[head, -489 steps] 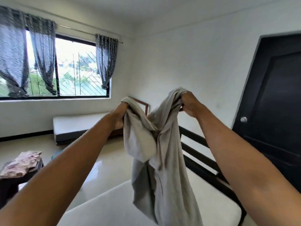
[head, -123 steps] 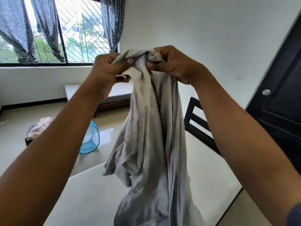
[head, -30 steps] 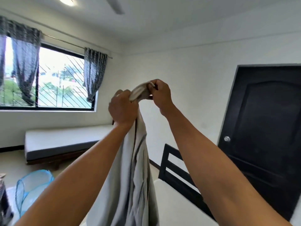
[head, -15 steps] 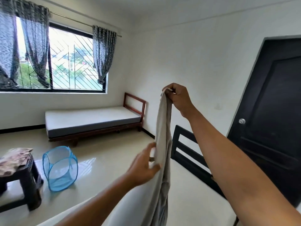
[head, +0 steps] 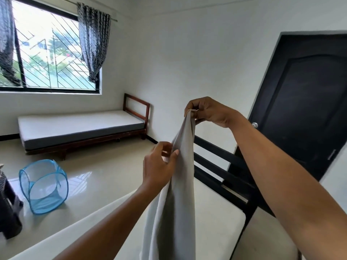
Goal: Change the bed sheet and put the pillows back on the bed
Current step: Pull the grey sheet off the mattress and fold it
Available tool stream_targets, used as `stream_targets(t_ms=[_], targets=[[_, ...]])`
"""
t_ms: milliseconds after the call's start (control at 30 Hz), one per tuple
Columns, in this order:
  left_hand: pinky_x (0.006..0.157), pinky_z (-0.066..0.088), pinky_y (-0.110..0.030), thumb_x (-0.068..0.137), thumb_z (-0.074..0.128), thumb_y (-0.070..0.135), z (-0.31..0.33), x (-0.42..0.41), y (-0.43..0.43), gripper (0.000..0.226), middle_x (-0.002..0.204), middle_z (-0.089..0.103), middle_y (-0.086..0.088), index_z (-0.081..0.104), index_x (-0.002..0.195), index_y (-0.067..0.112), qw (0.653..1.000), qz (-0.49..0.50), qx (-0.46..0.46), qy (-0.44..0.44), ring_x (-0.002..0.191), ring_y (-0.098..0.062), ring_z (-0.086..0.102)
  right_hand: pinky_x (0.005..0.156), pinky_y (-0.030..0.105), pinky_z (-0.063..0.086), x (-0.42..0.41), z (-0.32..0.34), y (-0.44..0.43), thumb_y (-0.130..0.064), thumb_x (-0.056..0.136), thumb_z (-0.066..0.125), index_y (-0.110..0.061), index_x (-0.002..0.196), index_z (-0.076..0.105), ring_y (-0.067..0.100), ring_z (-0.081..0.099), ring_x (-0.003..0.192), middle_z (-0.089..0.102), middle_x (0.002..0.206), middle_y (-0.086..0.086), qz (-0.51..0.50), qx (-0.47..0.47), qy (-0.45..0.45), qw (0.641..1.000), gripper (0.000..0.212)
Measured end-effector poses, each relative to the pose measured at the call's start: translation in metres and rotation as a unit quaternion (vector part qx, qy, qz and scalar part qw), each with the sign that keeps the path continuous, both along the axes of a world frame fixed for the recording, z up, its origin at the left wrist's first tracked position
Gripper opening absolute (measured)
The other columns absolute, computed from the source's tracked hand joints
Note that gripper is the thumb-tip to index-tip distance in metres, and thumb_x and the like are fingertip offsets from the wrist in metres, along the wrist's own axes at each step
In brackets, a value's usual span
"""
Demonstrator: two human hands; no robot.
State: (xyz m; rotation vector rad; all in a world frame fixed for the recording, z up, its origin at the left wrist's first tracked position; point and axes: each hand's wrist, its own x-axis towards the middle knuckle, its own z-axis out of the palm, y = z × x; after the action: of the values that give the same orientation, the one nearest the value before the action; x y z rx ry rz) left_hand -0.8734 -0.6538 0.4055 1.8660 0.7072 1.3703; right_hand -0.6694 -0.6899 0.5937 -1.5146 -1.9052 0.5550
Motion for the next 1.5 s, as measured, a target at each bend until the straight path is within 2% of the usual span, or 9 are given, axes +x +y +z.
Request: stream_targets(t_ms=[300,500,667,833,967,1100,1167,1267,1500], targets=[[0.057,0.045,-0.018,0.09,0.074,0.015,-0.062,0.008,-0.005,0.017,0.07,0.063,0.007,0.066,0.077,0.023,0.987,0.089,-0.053,0.126,0.061,-0.005,0.056,0.068,0.045,0.063,0.03,-0.023,-0.006,-0.006,0.09,0.067,-0.012,0.094,0.078,0.018,0.068,0.083,0.074,0.089,0.007,-0.221,0.201,0.01,0.954,0.012],[0.059,0.042,-0.029,0.089,0.067,0.001,-0.039,-0.032,0.023,0.015,0.073,0.067,0.008,0.075,0.085,0.013,0.981,0.17,0.092,-0.024,0.064,-0.007,0.055,0.083,0.041,0.06,0.067,-0.046,-0.005,-0.014,0.087,0.068,-0.021,0.092,0.079,0.017,0.07,0.089,0.074,0.088,-0.008,-0.362,0.253,-0.049,0.896,0.013],[0.053,0.041,-0.013,0.094,0.073,0.027,-0.061,-0.035,0.001,0.015,0.064,0.059,0.017,0.073,0.083,0.017,0.99,0.0,0.117,0.079,0.054,-0.004,0.056,0.079,0.024,0.054,0.058,-0.051,0.006,-0.009,0.089,0.064,-0.023,0.086,0.077,0.007,0.068,0.085,0.075,0.088,-0.007,-0.354,0.274,0.026,0.894,0.02],[0.051,0.044,-0.027,0.085,0.07,0.0,-0.095,-0.053,0.035,0.006,0.072,0.064,-0.002,0.073,0.084,0.005,0.969,0.136,0.067,0.195,0.059,-0.017,0.056,0.081,0.025,0.055,0.056,-0.054,0.007,-0.012,0.088,0.066,-0.019,0.09,0.08,0.006,0.069,0.087,0.077,0.09,-0.006,-0.339,0.285,0.038,0.896,0.016],[0.07,0.058,-0.034,0.083,0.072,0.01,-0.136,-0.069,0.071,0.015,0.09,0.068,-0.011,0.07,0.097,0.008,0.891,0.215,-0.19,0.352,0.076,-0.027,0.065,0.085,0.026,0.057,0.055,-0.052,0.008,-0.011,0.088,0.065,-0.019,0.09,0.079,0.005,0.069,0.088,0.076,0.089,-0.009,-0.37,0.311,0.066,0.873,0.016],[0.089,0.057,-0.045,0.085,0.071,0.025,-0.158,-0.072,0.078,0.039,0.108,0.06,-0.006,0.055,0.12,0.018,0.795,0.112,-0.207,0.559,0.099,-0.027,0.062,0.083,0.033,0.058,0.053,-0.048,0.009,-0.011,0.089,0.065,-0.019,0.091,0.079,0.008,0.07,0.088,0.076,0.09,-0.007,-0.341,0.296,0.085,0.888,0.017],[0.092,0.055,-0.046,0.084,0.074,0.027,-0.144,-0.058,0.072,0.052,0.118,0.058,-0.009,0.047,0.128,0.018,0.81,0.092,-0.153,0.558,0.105,-0.029,0.058,0.077,0.037,0.058,0.048,-0.046,0.009,-0.012,0.09,0.065,-0.02,0.092,0.079,0.009,0.068,0.083,0.076,0.088,-0.008,-0.3,0.276,0.091,0.909,0.017],[0.092,0.055,-0.046,0.079,0.08,0.037,-0.105,-0.026,0.058,0.08,0.127,0.057,-0.011,0.037,0.144,0.022,0.918,0.072,-0.006,0.389,0.112,-0.03,0.058,0.066,0.035,0.056,0.035,-0.044,0.009,-0.01,0.092,0.064,-0.021,0.093,0.079,0.01,0.065,0.08,0.074,0.086,-0.007,-0.252,0.26,0.089,0.928,0.018],[0.076,0.06,-0.036,0.087,0.077,0.031,-0.072,0.016,0.035,0.044,0.105,0.069,-0.001,0.058,0.126,0.022,0.99,0.008,0.082,0.118,0.086,-0.016,0.067,0.066,0.032,0.057,0.022,-0.029,-0.002,-0.008,0.093,0.066,-0.016,0.096,0.078,0.011,0.066,0.082,0.073,0.087,-0.007,-0.214,0.263,0.079,0.938,0.015]])
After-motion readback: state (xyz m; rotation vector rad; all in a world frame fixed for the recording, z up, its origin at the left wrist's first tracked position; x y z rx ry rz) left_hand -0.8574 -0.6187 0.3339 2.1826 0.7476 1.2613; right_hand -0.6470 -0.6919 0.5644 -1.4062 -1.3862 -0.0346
